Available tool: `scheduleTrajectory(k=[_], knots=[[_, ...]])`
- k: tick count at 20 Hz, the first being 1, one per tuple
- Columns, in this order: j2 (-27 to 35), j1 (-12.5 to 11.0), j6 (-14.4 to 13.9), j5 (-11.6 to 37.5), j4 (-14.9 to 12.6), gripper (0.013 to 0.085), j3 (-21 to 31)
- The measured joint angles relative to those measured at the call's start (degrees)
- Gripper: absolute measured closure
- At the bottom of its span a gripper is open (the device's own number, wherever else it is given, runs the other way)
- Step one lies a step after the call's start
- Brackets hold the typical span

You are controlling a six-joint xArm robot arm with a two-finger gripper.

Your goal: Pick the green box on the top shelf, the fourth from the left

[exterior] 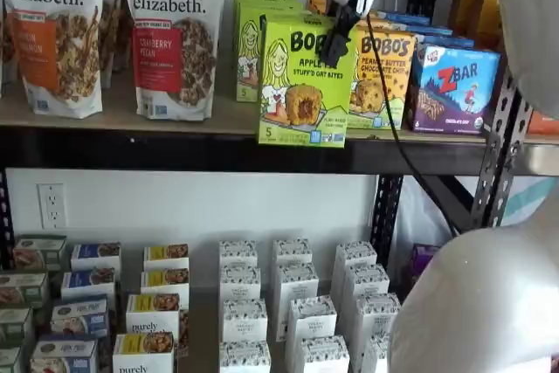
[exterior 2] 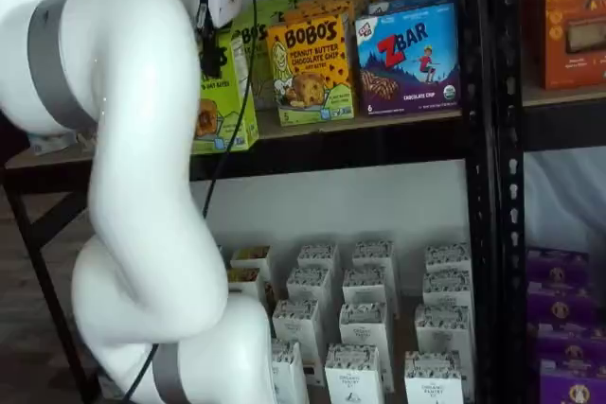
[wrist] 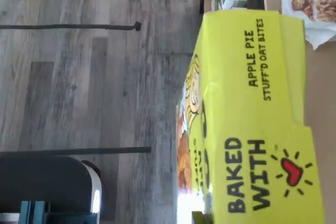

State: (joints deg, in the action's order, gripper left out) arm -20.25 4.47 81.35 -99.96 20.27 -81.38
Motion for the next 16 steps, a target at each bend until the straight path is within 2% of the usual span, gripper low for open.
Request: scheduleTrajectory(k=[16], knots=[[-5.7,-1.9,2.2,0.5,-0.7,0.069,6.6]])
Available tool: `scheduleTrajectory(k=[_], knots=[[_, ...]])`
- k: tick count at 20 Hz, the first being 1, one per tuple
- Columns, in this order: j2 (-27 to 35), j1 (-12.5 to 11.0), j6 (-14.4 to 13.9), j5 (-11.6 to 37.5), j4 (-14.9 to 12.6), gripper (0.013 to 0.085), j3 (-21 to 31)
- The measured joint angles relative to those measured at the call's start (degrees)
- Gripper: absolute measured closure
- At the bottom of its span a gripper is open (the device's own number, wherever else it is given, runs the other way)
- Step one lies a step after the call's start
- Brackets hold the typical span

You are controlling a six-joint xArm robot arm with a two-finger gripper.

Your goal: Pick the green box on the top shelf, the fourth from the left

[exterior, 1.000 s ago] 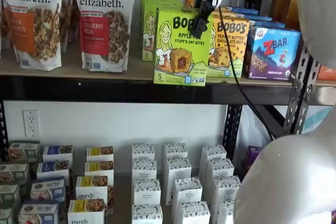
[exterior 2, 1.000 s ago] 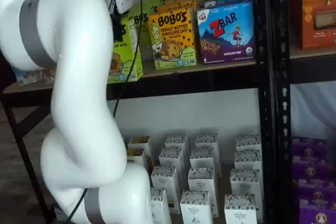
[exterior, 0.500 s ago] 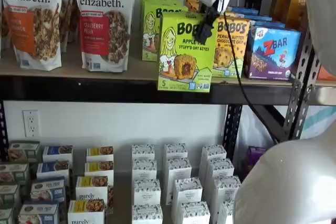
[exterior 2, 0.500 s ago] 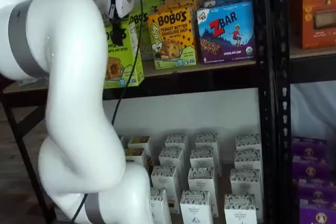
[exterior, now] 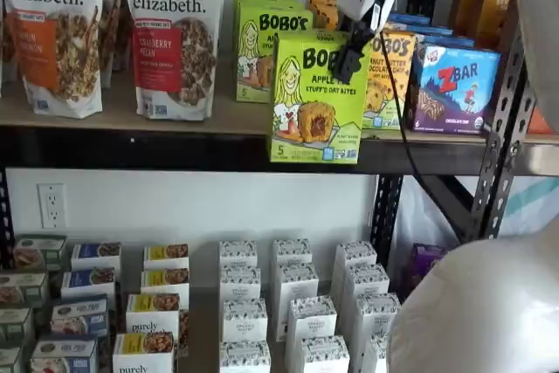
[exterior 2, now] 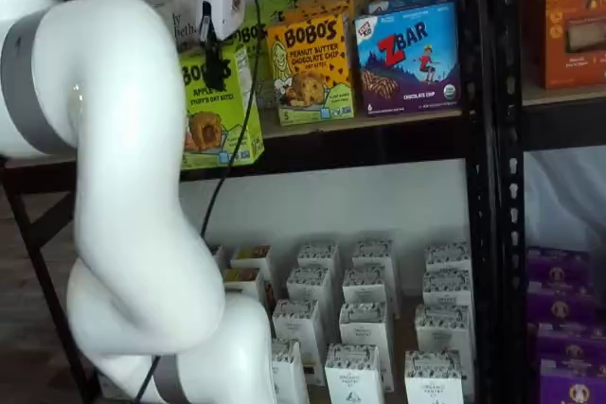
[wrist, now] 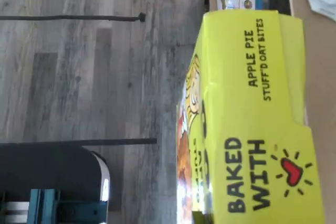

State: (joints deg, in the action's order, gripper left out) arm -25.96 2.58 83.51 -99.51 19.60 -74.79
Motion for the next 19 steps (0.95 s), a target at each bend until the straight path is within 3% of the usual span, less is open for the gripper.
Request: scheduleTrajectory(k=[19], knots=[[-2.8,-2.6,2.8,-1.1,-0.2,0.069,3.9]])
